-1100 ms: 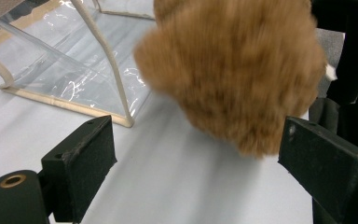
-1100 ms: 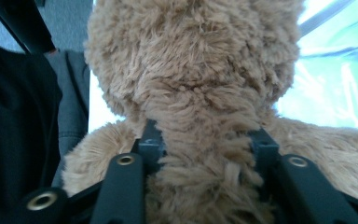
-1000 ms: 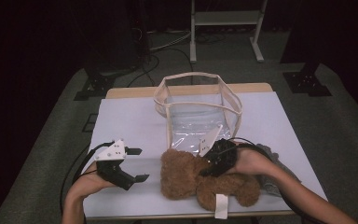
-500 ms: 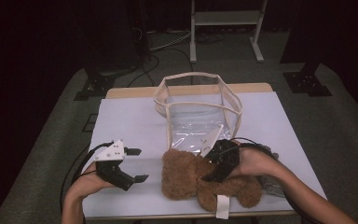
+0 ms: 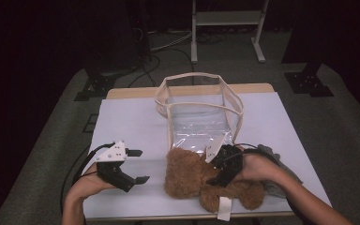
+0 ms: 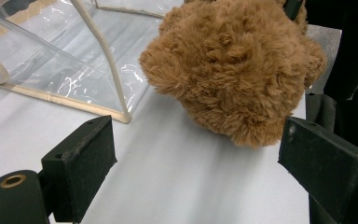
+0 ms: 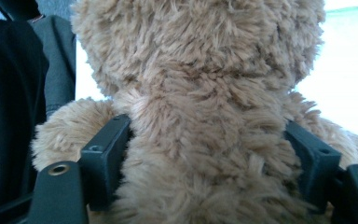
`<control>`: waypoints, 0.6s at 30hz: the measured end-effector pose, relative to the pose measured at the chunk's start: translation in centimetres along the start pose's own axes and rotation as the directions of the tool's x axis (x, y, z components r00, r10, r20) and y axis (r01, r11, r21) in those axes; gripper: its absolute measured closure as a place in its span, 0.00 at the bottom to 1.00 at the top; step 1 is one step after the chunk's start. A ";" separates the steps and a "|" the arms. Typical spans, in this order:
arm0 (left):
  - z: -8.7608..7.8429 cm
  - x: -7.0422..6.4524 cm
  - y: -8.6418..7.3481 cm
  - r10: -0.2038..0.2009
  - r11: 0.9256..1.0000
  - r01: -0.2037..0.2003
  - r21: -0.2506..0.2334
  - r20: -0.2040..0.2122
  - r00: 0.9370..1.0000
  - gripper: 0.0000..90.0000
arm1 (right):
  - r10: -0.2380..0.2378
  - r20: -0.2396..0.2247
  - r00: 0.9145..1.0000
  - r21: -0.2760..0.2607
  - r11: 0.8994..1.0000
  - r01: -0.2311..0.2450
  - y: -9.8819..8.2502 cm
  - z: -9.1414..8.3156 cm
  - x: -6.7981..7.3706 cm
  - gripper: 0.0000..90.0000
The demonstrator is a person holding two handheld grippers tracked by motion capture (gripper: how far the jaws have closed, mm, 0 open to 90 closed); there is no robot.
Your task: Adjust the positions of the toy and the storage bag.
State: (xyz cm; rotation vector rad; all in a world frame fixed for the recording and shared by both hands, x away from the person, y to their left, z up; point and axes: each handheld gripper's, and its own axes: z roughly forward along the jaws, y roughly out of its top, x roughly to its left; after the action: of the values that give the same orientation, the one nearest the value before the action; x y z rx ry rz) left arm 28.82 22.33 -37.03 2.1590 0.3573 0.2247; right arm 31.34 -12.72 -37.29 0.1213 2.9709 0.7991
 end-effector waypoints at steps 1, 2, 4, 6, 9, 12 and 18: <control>0.0 0.0 0.0 -0.001 1.000 0.001 0.000 0.000 1.000 0.11 | 0.001 0.000 1.000 -0.005 1.000 -0.001 -0.1 0.2 0.0 0.31; 0.0 0.0 0.0 0.000 1.000 0.000 0.001 -0.001 1.000 0.11 | 0.003 0.001 1.000 -0.009 1.000 -0.003 -0.2 0.3 0.0 0.32; 0.1 0.0 0.1 0.002 1.000 -0.002 0.002 0.000 1.000 0.11 | 0.004 0.007 1.000 -0.006 1.000 -0.004 -0.3 0.6 -0.1 0.34; 0.1 -0.1 0.1 0.003 1.000 -0.003 0.003 0.001 1.000 0.11 | -0.004 0.017 1.000 -0.009 1.000 0.004 -0.3 0.8 -0.1 0.38; 0.1 -0.1 0.1 0.001 1.000 -0.001 0.000 0.000 1.000 0.11 | 0.006 0.009 1.000 -0.015 1.000 -0.006 -0.4 0.9 -0.2 0.41; 0.1 -0.1 0.1 0.006 1.000 -0.006 0.003 -0.001 1.000 0.11 | 0.025 -0.001 1.000 -0.034 0.999 -0.026 -0.6 0.8 -0.4 0.42; 0.2 -0.1 0.2 0.003 1.000 -0.003 0.003 0.001 1.000 0.11 | 0.004 0.015 1.000 -0.068 0.998 -0.003 -1.1 0.8 -0.2 0.49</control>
State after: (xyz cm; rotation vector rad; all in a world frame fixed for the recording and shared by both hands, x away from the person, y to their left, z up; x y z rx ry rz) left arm 28.83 22.07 -36.99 2.1624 0.3540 0.2248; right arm 31.53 -13.24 -38.54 0.1291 2.9268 0.8938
